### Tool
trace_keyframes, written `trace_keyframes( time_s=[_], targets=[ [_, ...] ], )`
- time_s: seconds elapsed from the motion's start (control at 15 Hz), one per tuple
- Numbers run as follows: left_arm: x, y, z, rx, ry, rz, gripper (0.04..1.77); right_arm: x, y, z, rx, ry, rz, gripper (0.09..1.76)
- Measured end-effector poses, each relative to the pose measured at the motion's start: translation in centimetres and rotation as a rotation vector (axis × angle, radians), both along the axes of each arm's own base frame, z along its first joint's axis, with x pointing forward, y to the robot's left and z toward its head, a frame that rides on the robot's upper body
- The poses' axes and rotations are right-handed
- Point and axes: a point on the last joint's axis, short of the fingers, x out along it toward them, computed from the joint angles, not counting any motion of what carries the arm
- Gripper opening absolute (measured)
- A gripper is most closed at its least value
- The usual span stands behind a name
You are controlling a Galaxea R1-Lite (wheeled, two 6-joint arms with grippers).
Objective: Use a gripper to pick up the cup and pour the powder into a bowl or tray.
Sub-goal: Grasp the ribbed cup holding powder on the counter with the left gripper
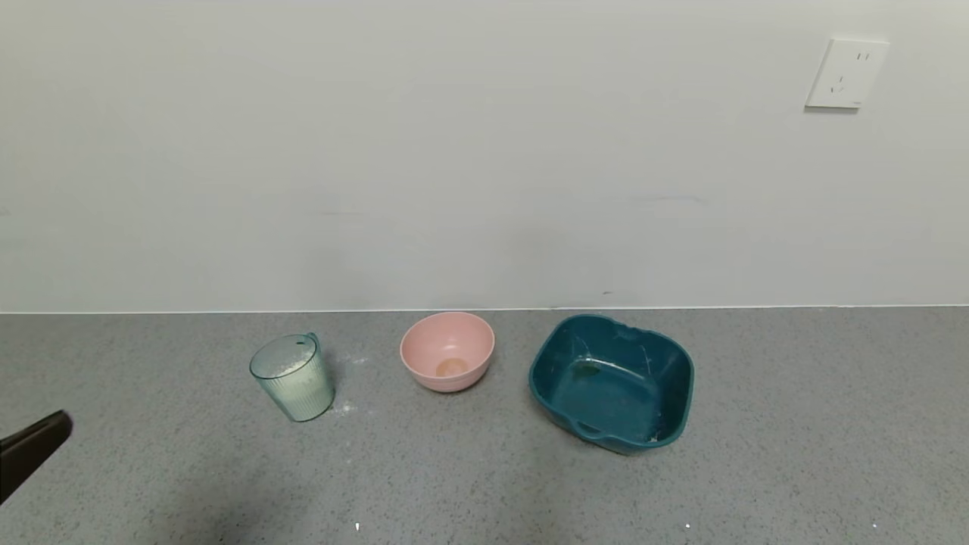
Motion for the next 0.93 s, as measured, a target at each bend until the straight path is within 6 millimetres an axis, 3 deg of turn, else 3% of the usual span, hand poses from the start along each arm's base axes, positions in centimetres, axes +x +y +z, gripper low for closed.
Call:
trace_keyframes(
  time_s=[0.27,0.53,0.93],
  targets=[
    [6.4,0.1,-0.1,-0.001,0.185,0.029,1.72,0.0,0.0,0.0,0.001,0.000,0.000,1.71],
    [12.2,0.9,-3.4,-0.010,0.371,0.077,1.72,0.0,0.0,0.0,0.001,-0.002,0.000,1.71],
    [16.4,1.1,-9.2,-0.015,0.505,0.060,1.72,0.0,0.0,0.0,0.002,-0.003,0.001,1.71]
  ],
)
